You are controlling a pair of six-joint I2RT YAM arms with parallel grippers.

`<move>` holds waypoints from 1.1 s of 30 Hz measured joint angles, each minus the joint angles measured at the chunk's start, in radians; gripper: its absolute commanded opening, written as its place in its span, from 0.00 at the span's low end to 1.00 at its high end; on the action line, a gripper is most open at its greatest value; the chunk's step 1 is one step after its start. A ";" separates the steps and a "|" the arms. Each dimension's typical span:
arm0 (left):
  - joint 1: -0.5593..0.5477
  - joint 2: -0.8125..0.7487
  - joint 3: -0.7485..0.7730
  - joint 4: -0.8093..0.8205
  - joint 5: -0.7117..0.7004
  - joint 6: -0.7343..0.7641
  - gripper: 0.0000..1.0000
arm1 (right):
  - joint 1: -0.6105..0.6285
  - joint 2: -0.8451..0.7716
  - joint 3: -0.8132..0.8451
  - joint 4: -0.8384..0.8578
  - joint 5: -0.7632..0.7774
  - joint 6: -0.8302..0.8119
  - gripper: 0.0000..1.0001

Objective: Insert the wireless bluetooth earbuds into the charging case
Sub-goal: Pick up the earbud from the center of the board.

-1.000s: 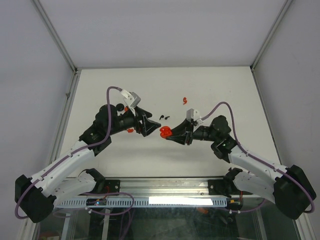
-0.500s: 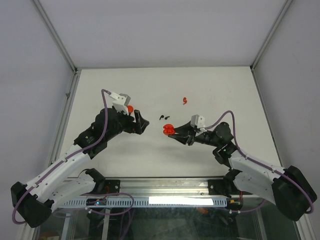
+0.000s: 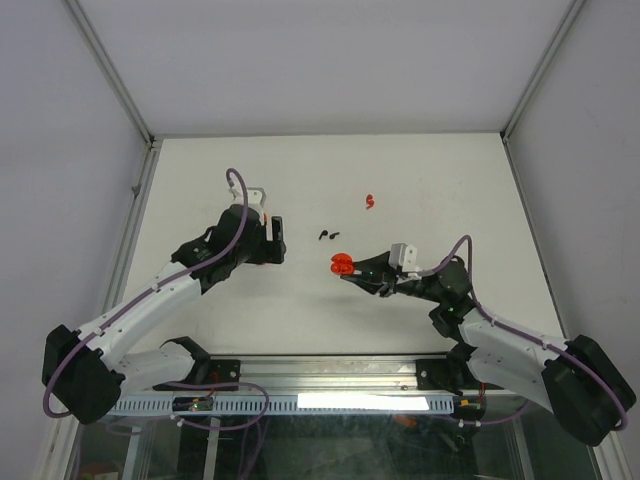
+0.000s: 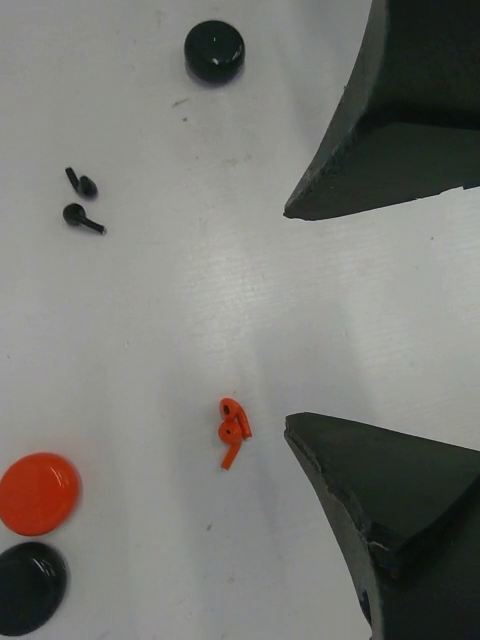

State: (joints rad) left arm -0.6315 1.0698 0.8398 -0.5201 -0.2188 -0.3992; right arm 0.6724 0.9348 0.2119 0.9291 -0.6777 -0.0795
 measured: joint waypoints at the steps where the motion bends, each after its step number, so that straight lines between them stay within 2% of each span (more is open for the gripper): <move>1: 0.005 0.016 0.004 -0.011 -0.005 0.002 0.77 | 0.000 0.005 0.000 0.013 -0.001 0.002 0.00; 6: 0.035 0.080 0.005 -0.040 -0.016 0.033 0.72 | 0.005 0.033 0.000 0.033 -0.003 0.007 0.00; 16: 0.124 0.307 0.080 -0.037 0.058 0.111 0.50 | 0.014 0.044 0.000 0.040 -0.003 0.008 0.00; 22: 0.130 0.401 0.106 -0.031 0.116 0.117 0.45 | 0.025 0.053 0.000 0.039 -0.003 0.006 0.00; 33: 0.130 0.499 0.124 -0.026 0.104 0.100 0.38 | 0.043 0.061 0.001 0.012 -0.002 -0.010 0.00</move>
State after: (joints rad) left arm -0.5018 1.5688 0.9638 -0.5465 -0.1150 -0.2993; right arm 0.7158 0.9955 0.2127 0.9413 -0.6800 -0.0895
